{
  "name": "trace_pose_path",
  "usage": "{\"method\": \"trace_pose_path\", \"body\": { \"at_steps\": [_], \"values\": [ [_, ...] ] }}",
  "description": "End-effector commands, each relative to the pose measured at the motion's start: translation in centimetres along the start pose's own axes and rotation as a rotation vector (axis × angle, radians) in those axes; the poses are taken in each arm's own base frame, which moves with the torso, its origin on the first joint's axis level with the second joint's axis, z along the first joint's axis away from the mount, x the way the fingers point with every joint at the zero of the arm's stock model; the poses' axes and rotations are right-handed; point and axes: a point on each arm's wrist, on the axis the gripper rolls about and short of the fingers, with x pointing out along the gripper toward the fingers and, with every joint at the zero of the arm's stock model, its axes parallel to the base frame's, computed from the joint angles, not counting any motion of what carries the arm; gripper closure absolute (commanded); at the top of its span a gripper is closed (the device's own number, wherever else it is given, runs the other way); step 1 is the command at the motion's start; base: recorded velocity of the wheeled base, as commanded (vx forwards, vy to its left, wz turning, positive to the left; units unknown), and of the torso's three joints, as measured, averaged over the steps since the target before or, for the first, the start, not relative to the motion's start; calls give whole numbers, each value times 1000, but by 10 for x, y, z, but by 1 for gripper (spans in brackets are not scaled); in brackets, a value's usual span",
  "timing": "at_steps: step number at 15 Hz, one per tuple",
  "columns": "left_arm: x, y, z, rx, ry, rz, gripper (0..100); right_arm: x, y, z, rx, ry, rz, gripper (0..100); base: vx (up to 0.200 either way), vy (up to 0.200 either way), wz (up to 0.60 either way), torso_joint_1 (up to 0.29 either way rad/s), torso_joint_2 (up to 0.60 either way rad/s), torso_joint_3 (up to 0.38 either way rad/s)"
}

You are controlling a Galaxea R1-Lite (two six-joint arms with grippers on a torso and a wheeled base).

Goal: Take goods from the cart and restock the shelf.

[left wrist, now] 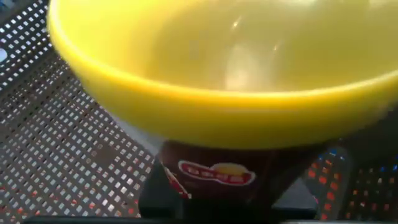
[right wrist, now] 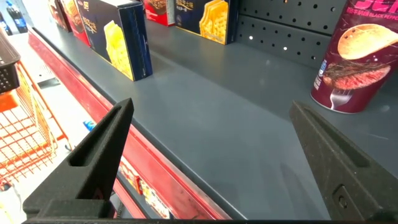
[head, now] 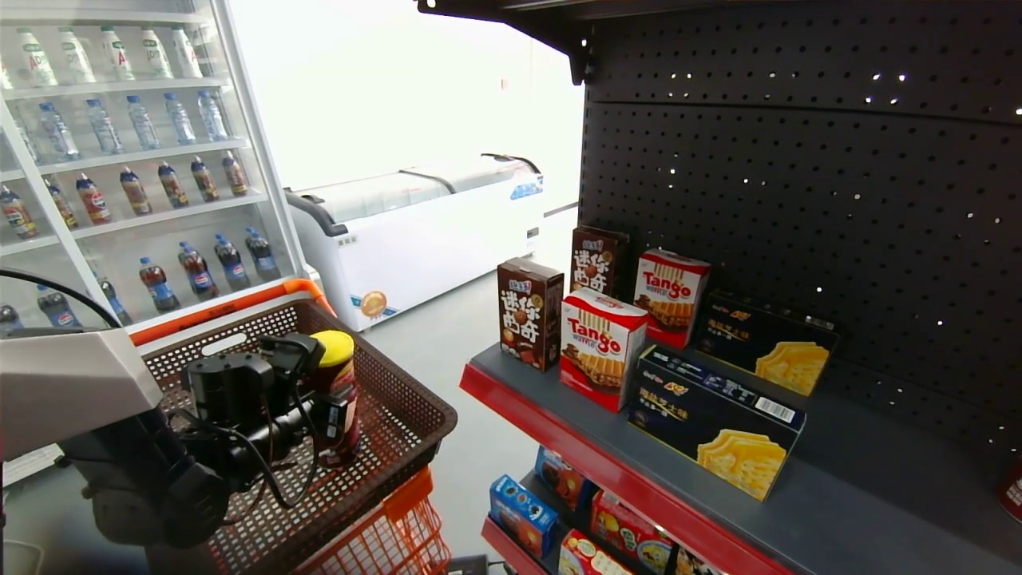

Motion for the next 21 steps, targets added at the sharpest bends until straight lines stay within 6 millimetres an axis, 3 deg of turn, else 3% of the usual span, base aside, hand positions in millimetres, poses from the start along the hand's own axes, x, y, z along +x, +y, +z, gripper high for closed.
{"method": "trace_pose_path", "body": {
  "at_steps": [1,6,12,16,21],
  "values": [
    [-6,-3,-5,63,28,-11,100,0,0,0,-1,0,1,0,0,0,0,0,0,0],
    [-22,-5,38,108,-135,-89,100,0,0,0,-1,0,1,0,0,0,0,0,0,0],
    [-54,-10,73,136,-129,-127,100,0,0,0,-1,0,1,0,0,0,0,0,0,0],
    [-82,-26,122,137,-210,-189,100,0,0,0,-1,0,1,0,0,0,0,0,0,0],
    [-113,-43,135,99,-201,-272,100,0,0,0,-1,0,1,0,0,0,0,0,0,0]
  ]
}}
